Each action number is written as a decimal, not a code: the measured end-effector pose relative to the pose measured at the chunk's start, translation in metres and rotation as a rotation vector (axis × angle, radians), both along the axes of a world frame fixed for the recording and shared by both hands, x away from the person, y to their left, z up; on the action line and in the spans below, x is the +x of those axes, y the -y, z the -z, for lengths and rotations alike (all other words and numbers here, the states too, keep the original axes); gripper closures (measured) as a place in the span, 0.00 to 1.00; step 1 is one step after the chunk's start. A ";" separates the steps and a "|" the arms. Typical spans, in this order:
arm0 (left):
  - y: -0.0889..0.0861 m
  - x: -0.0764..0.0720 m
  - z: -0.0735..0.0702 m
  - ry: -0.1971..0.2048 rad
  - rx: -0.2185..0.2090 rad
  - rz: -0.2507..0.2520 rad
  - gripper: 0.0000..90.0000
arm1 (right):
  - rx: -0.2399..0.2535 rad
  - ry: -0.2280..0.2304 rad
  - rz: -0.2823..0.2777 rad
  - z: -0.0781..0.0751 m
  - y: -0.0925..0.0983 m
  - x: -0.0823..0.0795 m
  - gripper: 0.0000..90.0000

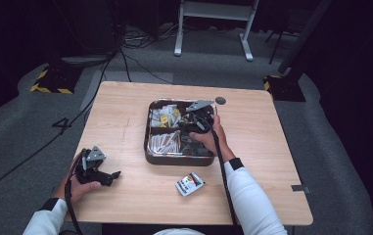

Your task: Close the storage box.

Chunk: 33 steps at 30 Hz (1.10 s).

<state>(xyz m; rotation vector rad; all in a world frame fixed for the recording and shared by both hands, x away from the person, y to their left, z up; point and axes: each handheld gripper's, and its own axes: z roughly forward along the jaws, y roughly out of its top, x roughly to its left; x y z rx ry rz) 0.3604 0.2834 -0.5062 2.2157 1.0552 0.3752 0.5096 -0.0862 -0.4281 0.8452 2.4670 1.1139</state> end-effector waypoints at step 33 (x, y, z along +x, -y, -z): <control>0.000 0.000 0.000 0.000 0.000 0.000 0.00 | -0.002 -0.019 -0.016 0.012 -0.012 0.007 0.66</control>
